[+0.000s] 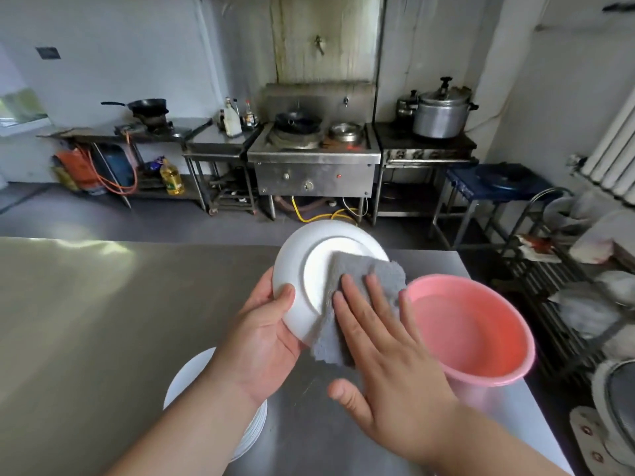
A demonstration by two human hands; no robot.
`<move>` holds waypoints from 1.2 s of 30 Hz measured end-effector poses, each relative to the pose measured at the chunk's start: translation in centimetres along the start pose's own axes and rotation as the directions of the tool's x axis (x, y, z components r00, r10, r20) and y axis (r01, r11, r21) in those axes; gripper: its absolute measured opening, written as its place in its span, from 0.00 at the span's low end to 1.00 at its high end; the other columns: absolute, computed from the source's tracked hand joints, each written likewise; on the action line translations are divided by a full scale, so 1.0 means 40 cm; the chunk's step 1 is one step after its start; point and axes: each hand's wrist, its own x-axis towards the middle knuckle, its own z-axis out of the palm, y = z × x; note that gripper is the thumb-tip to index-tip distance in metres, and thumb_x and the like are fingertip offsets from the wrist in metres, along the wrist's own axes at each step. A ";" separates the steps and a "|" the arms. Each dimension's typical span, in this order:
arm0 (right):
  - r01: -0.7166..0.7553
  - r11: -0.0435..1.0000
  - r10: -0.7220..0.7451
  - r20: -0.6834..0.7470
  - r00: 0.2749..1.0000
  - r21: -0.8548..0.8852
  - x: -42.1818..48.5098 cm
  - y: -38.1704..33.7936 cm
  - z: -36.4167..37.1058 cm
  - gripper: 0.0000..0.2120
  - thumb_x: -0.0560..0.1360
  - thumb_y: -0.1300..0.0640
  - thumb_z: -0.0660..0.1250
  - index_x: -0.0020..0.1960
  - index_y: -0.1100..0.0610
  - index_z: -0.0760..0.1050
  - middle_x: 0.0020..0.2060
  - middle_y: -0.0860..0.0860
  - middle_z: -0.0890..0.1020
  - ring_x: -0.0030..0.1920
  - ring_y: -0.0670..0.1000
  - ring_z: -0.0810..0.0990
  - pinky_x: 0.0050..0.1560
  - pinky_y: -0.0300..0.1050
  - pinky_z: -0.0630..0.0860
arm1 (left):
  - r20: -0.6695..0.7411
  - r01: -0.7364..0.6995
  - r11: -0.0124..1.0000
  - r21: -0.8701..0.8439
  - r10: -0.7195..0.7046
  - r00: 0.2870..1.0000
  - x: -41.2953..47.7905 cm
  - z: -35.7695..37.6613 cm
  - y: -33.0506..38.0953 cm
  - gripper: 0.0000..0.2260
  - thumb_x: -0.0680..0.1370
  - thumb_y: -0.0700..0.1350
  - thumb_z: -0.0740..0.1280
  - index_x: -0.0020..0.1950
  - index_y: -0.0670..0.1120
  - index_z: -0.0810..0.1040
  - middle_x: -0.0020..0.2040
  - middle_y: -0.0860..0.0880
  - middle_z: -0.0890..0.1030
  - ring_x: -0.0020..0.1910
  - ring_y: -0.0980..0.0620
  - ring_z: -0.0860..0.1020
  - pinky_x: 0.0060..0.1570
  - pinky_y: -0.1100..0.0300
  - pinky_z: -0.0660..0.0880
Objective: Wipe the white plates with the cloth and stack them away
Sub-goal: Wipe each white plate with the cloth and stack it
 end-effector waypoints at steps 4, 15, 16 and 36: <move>0.195 0.979 -0.196 0.007 0.981 0.067 0.021 0.009 -0.012 0.38 0.83 0.32 0.44 0.84 0.53 0.57 0.85 0.53 0.54 0.84 0.60 0.54 0.78 0.64 0.62 | 0.018 0.052 0.999 -0.001 -0.052 0.999 -0.008 0.019 -0.013 0.18 0.85 0.41 0.59 0.74 0.45 0.76 0.72 0.34 0.76 0.72 0.36 0.76 0.64 0.45 0.79; 0.097 0.995 -0.099 -0.095 0.991 -0.029 0.019 -0.006 -0.022 0.43 0.81 0.30 0.45 0.84 0.59 0.55 0.84 0.59 0.52 0.84 0.65 0.48 0.81 0.67 0.52 | 0.053 -0.029 0.999 0.025 0.028 0.998 -0.007 0.050 0.072 0.20 0.86 0.39 0.55 0.77 0.45 0.71 0.73 0.36 0.76 0.72 0.37 0.76 0.63 0.45 0.80; 0.133 0.990 -0.136 -0.086 0.987 -0.040 0.020 -0.013 -0.024 0.43 0.80 0.29 0.44 0.84 0.58 0.54 0.84 0.58 0.52 0.84 0.64 0.48 0.81 0.66 0.54 | 0.056 -0.017 1.000 0.023 0.016 0.998 -0.011 0.054 0.063 0.19 0.85 0.39 0.56 0.77 0.45 0.72 0.73 0.36 0.76 0.72 0.37 0.76 0.64 0.44 0.79; 0.206 0.977 -0.215 -0.286 0.934 -0.064 0.224 0.064 -0.176 0.32 0.84 0.43 0.61 0.81 0.59 0.64 0.80 0.54 0.68 0.80 0.59 0.64 0.78 0.59 0.61 | 0.155 -0.031 0.977 0.209 -0.002 0.988 -0.018 0.096 0.084 0.20 0.81 0.39 0.62 0.73 0.44 0.77 0.63 0.40 0.83 0.60 0.43 0.83 0.58 0.50 0.81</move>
